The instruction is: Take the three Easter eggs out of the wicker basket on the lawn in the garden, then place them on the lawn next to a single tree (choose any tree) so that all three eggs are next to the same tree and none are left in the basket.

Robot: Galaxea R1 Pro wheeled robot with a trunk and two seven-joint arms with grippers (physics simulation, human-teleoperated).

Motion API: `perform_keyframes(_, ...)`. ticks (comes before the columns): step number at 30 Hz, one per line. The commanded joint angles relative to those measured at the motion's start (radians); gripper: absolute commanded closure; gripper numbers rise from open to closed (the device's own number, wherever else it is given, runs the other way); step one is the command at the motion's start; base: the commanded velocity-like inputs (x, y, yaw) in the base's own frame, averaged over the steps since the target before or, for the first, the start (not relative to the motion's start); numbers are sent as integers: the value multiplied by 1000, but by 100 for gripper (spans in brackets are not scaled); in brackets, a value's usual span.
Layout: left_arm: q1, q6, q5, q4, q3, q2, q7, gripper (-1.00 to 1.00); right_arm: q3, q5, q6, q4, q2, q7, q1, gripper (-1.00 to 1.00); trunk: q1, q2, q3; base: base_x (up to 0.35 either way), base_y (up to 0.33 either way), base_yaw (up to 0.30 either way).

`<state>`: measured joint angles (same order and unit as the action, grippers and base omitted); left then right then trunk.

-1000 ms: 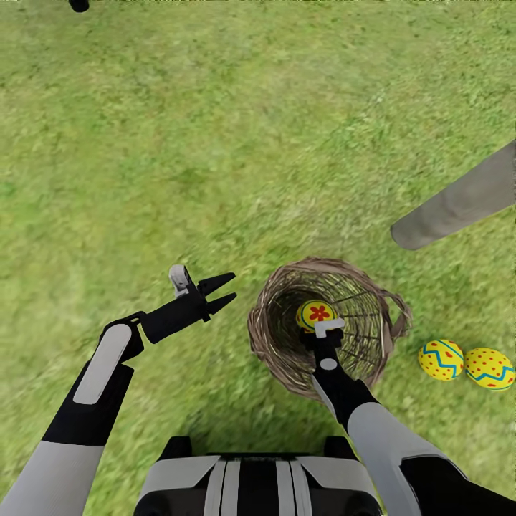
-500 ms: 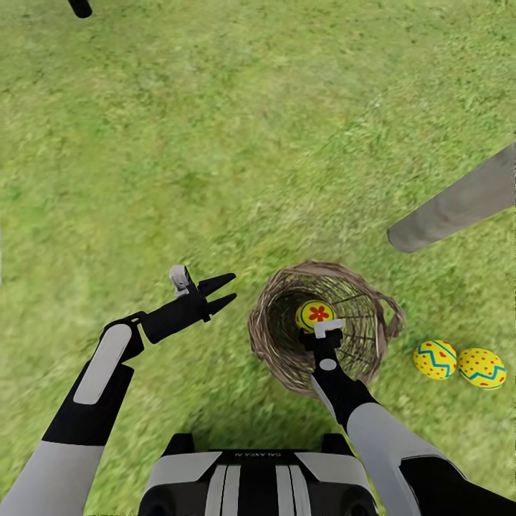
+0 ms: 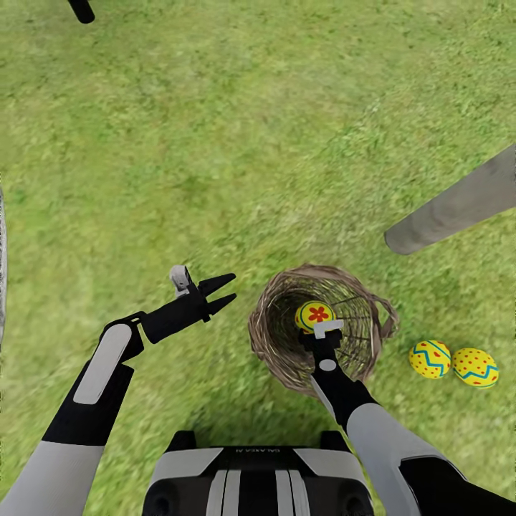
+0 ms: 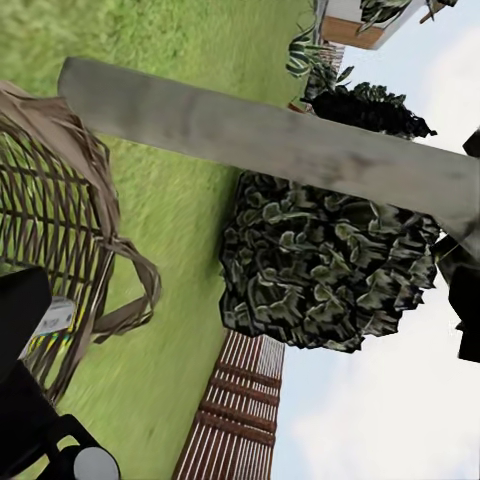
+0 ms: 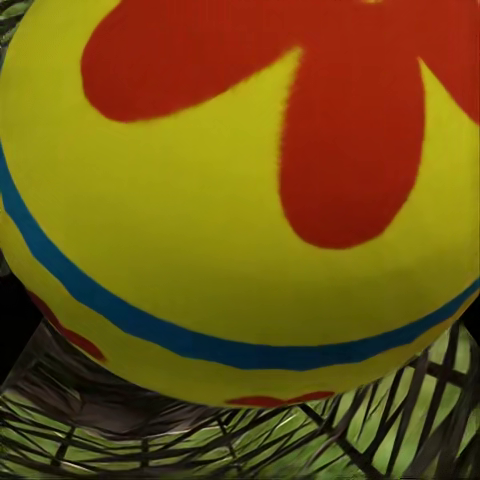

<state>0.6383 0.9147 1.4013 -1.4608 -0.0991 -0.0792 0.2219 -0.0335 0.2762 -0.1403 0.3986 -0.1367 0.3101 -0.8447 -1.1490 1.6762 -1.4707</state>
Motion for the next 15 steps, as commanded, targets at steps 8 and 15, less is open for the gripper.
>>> perform_keyframes(8,1,1,-5,0,-1,-1,7,-100,-3,3,-1,-1,0,6,0,100,31,-56,25,0,0,0)
perform_keyframes(15,1,3,-5,0,1,-2,7,-100,-3,3,-1,0,0,6,0,100,58,-105,47,0,0,0)
